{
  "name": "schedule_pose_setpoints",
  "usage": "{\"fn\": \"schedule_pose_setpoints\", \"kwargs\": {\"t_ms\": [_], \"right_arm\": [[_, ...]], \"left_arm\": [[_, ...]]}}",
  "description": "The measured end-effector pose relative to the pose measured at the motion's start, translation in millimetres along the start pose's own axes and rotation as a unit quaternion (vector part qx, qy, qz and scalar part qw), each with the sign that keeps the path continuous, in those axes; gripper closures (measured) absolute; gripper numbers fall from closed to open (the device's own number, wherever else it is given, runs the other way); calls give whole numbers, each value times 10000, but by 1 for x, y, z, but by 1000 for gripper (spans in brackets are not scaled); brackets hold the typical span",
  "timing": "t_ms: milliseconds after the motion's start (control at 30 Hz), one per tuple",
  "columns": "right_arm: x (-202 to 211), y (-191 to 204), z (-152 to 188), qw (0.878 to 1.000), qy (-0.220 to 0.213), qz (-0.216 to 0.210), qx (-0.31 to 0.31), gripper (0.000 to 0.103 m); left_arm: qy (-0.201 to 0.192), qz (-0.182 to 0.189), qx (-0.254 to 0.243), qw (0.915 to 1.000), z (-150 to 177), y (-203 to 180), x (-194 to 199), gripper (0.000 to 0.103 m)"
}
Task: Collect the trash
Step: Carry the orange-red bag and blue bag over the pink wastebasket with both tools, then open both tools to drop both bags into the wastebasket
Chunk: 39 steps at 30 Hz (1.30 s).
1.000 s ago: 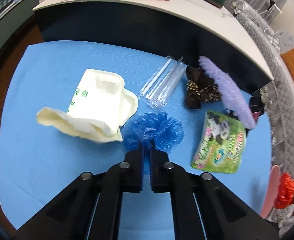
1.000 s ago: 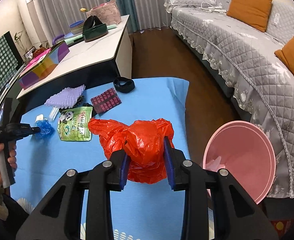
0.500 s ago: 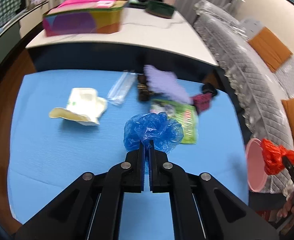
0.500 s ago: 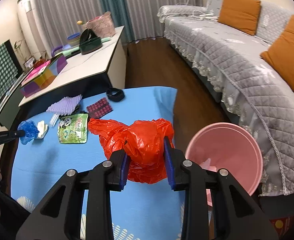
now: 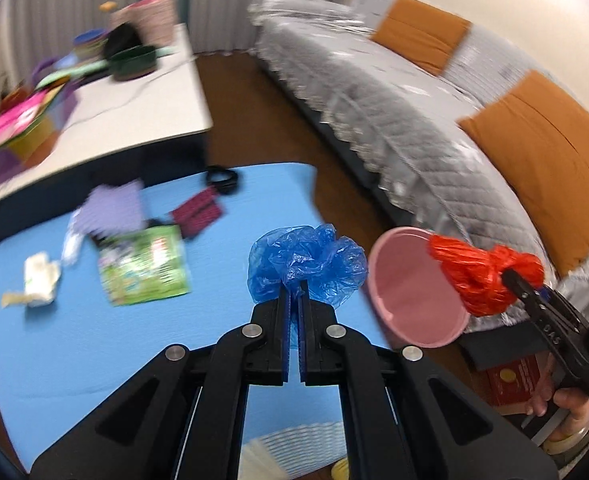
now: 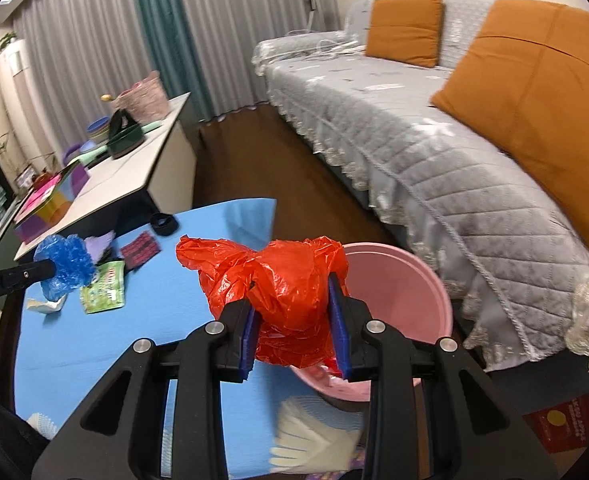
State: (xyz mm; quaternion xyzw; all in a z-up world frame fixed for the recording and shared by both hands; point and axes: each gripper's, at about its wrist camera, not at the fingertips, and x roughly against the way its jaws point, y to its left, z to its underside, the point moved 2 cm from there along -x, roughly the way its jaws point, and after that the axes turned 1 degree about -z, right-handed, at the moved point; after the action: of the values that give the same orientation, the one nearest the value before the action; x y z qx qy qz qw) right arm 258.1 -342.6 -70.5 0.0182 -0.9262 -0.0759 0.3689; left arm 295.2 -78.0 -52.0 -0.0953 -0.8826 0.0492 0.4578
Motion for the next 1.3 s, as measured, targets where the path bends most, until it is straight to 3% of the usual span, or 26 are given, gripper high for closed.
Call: {"fn": "schedule_pose_setpoints", "kwargs": {"t_ms": [167,400,1300], "right_arm": [[0,-27,7,9997,77,194,-153,71],[-5,-49,11,9990,96,330,-286,71],[-62,-77,15,9955,652,517,-446,71]], "left_arm": [[171,167,-336,9991,1,-52,-24,100],[354,258,-649,9969,3,-90,-50,100],[924,446,-1035,9893,1,-138,-141,100]]}}
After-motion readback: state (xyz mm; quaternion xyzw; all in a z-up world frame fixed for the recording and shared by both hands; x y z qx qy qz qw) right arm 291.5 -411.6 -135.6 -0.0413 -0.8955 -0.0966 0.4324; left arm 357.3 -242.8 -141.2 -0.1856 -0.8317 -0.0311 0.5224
